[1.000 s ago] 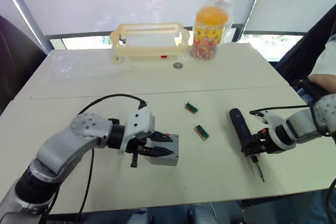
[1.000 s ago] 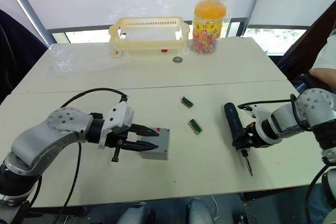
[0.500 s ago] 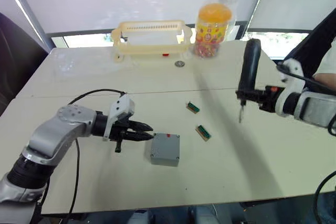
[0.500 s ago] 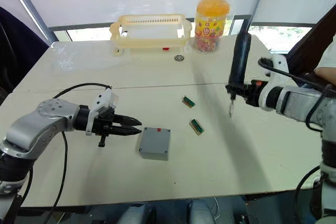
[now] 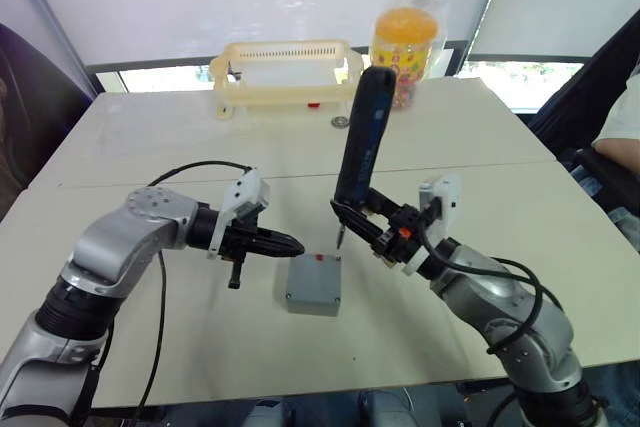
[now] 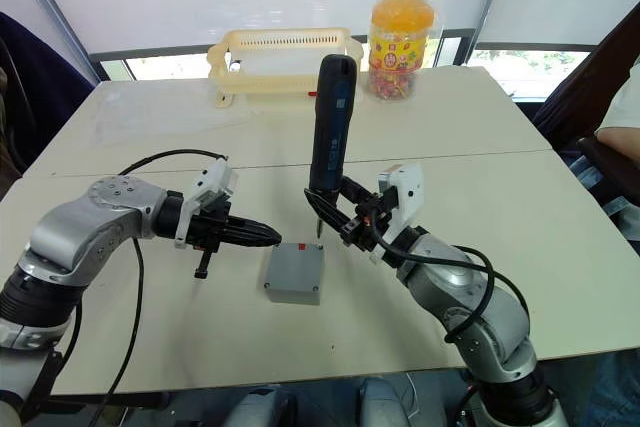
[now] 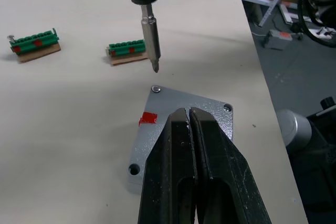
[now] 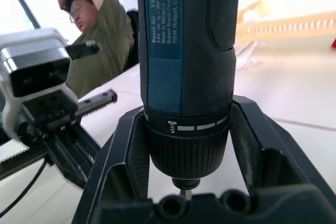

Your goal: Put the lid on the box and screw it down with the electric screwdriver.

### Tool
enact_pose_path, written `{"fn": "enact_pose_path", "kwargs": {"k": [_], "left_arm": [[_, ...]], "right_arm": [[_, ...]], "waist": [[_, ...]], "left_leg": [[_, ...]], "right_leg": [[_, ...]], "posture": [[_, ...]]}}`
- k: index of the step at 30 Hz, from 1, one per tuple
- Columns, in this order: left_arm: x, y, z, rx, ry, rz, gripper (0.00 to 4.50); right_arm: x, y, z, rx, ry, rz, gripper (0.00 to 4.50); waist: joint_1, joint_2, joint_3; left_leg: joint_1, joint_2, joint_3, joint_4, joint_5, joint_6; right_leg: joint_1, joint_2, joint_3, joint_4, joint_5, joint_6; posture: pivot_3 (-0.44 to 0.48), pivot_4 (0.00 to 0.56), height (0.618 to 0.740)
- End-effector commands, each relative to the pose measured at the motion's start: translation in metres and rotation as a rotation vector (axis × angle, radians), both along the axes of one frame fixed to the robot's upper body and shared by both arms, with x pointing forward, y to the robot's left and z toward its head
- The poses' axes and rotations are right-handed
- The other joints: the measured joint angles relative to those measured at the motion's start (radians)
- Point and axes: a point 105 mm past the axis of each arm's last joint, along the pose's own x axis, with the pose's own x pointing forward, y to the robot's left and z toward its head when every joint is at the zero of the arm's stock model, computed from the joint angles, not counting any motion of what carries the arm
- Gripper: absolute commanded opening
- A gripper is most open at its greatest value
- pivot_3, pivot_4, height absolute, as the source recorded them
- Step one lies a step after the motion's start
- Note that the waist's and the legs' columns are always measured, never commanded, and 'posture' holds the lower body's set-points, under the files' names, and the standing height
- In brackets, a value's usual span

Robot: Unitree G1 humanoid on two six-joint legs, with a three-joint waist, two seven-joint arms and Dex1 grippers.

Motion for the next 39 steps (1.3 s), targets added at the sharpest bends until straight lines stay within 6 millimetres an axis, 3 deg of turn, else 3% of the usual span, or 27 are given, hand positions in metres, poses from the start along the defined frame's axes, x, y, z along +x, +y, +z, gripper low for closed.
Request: {"fn": "enact_pose_path", "kwargs": {"k": [1,8,12,30,39], "left_arm": [[-0.001,-0.004,-0.004,0.009,-0.026,0.006,0.03],[0.000,-0.011,-0.017,0.010,-0.047,0.031,0.03],[-0.001,-0.013,-0.019,0.006,-0.049,0.037,1.79],[-0.007,-0.016,-0.043,0.043,-0.038,0.043,1.79],[-0.007,-0.021,-0.040,0.038,-0.037,0.043,1.79]], "right_arm": [[-0.003,-0.005,0.011,0.024,-0.098,-0.033,1.77],[-0.002,-0.003,0.005,0.010,-0.091,-0.040,1.77],[-0.004,-0.003,0.007,0.009,-0.092,-0.039,1.77],[-0.016,0.001,0.008,0.018,-0.056,-0.006,1.77],[-0.015,0.011,0.013,0.034,-0.059,0.018,1.77]], "waist": [[-0.002,0.000,0.000],[-0.003,0.000,0.000],[-0.002,0.000,0.000],[-0.001,0.000,0.000],[-0.002,0.000,0.000]], "left_leg": [[0.000,0.000,0.000,0.000,0.000,0.000],[0.000,0.000,0.000,0.000,0.000,0.000],[0.000,0.000,0.000,0.000,0.000,0.000],[0.000,0.000,0.000,0.000,0.000,0.000],[0.001,0.000,0.000,0.000,0.000,0.000]], "right_leg": [[0.000,0.000,0.000,0.000,0.000,0.000],[-0.001,0.000,0.000,0.001,0.000,0.000],[-0.001,0.000,0.000,0.001,0.000,0.000],[0.000,0.000,0.000,0.001,0.000,0.000],[0.000,0.000,0.000,0.002,0.000,0.000]], "posture": [[0.000,0.150,0.740],[0.000,0.150,0.740],[0.000,0.150,0.740],[0.000,0.150,0.740],[0.000,0.150,0.740]]}}
